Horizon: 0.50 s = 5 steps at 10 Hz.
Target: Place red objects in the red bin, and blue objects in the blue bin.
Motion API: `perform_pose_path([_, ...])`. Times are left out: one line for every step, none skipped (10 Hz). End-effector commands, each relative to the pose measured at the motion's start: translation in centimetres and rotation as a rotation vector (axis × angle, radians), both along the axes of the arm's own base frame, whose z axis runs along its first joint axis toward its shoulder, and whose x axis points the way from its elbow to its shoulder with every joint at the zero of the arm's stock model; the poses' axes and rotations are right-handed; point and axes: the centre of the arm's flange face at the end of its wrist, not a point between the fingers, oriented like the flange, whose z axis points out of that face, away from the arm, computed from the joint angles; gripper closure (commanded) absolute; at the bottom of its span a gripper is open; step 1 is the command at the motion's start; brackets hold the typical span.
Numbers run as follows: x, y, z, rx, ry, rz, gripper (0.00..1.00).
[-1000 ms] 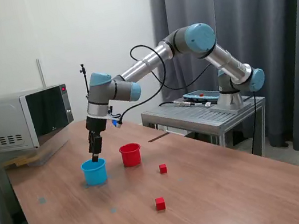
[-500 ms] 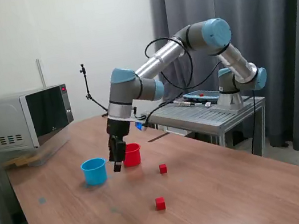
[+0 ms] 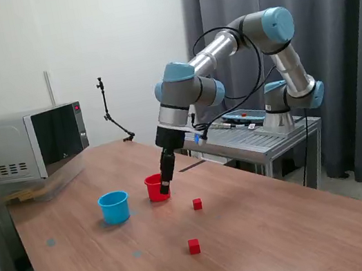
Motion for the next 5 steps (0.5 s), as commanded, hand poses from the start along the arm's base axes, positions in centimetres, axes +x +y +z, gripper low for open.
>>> perform_pose_path([0.9, -1.0, 0.9, 0.006, 0.009, -0.097, 0.0])
perform_pose_path([1.2, -1.2, 0.6, -0.004, -0.033, -0.121, 0.0])
perform_pose_path([2.0, -4.7, 0.6, -0.006, -0.04, -0.075, 0.0])
perform_pose_path([2.7, -7.5, 0.3, -0.007, -0.045, -0.038, 0.0])
perform_pose_path([3.0, -8.8, -0.4, -0.037, -0.067, -0.001, 0.0])
